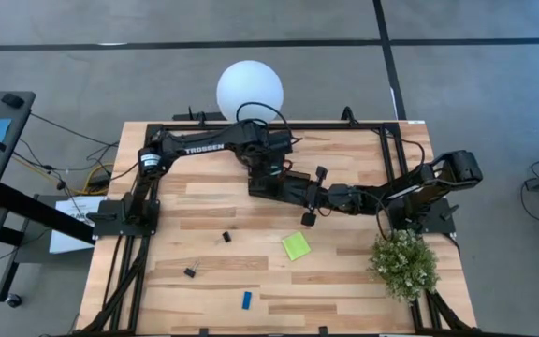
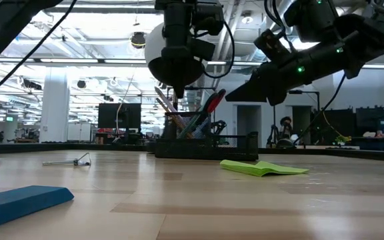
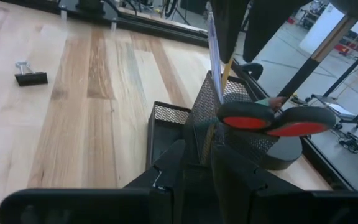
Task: Pick and place office supplies into organizer
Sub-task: Put the purple mechanical pencil into the desk organizer, then put the top binder clip into the desk organizer
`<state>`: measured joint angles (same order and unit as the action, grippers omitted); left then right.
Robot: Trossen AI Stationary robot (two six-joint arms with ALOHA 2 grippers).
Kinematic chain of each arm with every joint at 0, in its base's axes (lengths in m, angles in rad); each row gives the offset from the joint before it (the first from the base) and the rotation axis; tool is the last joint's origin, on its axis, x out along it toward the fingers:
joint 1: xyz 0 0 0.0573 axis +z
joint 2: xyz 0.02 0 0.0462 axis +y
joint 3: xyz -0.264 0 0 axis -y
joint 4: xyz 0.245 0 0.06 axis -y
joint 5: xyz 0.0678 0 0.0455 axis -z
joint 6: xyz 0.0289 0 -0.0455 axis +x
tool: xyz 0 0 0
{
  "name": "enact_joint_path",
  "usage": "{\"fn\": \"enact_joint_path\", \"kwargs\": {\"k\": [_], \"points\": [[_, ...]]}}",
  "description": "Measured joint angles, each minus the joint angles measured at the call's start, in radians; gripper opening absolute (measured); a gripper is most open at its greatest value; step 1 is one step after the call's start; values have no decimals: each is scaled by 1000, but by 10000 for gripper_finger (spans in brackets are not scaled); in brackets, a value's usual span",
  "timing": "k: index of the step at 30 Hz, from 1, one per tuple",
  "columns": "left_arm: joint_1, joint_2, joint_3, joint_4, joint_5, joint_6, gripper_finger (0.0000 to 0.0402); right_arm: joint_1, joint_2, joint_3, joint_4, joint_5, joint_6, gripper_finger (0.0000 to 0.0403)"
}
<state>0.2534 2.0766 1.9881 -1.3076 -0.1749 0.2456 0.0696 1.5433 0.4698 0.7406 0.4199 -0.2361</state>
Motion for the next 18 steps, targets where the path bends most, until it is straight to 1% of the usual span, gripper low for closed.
{"fn": "enact_joint_path", "kwargs": {"k": [5,8,12,15,16,17,18], "points": [[-13,0,0,5,-32,-26,129,0,0,0,2,0,1,72],[-27,0,9,14,-39,-96,129,0,0,0,29,0,1,72],[-47,-2,87,-80,-40,-220,116,4,0,0,98,-1,1,72],[-70,-2,183,-259,-43,-347,102,15,-15,0,108,-2,1,72],[-81,-6,207,-278,-47,-385,98,22,-21,0,105,-2,1,72],[-96,-22,216,-262,-45,-417,94,32,-29,0,93,-1,1,72],[-110,-47,213,-253,-25,-439,91,44,-38,0,80,-1,1,72]]}}
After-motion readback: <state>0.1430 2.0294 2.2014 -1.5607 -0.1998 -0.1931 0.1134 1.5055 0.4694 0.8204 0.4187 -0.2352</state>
